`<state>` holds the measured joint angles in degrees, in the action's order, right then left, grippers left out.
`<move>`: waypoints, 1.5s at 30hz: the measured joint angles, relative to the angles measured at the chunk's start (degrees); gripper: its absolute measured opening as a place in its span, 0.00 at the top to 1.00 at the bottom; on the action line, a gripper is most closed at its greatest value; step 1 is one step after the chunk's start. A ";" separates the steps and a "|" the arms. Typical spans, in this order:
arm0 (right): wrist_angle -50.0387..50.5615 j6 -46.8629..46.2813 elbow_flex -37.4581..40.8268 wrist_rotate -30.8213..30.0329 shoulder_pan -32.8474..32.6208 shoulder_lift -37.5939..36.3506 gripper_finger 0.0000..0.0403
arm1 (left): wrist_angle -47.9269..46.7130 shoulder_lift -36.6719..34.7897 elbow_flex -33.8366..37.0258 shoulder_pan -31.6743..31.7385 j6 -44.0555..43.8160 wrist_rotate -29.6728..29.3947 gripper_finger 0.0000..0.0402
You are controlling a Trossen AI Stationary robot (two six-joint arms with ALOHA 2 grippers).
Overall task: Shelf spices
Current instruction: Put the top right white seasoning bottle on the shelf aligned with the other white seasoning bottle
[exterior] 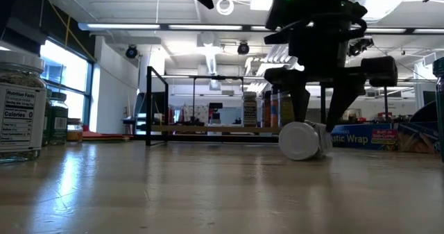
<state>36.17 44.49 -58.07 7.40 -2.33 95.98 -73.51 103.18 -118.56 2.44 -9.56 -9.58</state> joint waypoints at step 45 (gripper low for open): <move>2.40 -38.90 -5.48 48.75 15.85 -15.66 0.55 | 7.81 -9.01 0.02 -0.71 7.50 6.45 0.27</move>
<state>38.57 5.59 -63.56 56.15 13.52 80.32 -65.70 94.17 -118.54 1.72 -2.06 -3.13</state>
